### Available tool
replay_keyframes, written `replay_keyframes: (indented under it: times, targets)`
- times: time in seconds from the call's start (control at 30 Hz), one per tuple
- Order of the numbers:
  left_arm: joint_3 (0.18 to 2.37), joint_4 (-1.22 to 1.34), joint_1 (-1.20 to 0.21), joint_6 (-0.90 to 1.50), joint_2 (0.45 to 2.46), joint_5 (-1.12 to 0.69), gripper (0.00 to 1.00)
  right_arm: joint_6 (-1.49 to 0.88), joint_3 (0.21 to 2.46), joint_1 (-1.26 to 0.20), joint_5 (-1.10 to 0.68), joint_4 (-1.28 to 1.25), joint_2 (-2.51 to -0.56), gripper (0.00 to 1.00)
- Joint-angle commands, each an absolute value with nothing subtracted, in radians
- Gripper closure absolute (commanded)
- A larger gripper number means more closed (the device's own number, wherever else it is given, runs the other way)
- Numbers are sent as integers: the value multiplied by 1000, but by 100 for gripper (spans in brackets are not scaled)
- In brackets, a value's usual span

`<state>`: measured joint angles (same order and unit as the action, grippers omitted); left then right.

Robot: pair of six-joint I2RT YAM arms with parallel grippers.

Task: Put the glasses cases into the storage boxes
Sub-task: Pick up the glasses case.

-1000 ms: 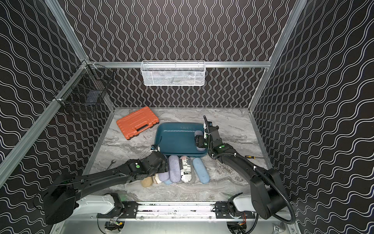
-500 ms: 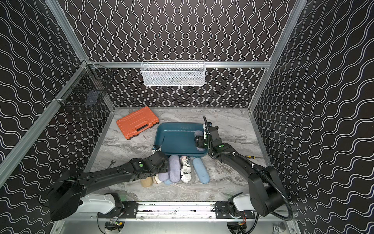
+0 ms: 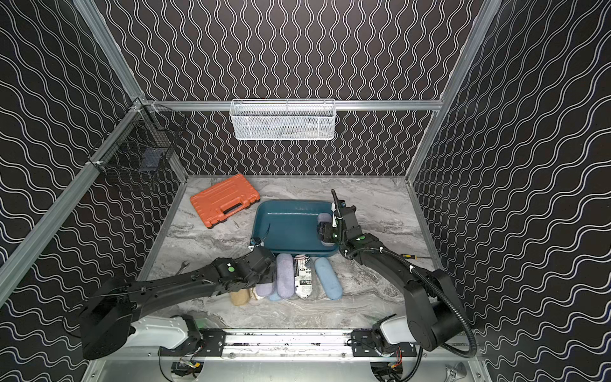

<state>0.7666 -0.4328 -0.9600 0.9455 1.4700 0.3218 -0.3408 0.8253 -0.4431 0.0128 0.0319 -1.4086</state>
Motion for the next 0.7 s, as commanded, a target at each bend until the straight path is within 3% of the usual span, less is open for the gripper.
replay_keyframes:
  times: [0.0, 0.37, 0.67]
  targets:
    - [801, -470, -972, 920, 1442, 381, 43, -351, 829, -443, 7, 2, -1408, 22]
    - [929, -594, -991, 864, 1344, 394, 44, -353, 830, -443, -2, 5, -1407, 22]
    - [1019, -547, -990, 781, 1359, 400, 44, -357, 829, -409, -10, 3, -1404, 22]
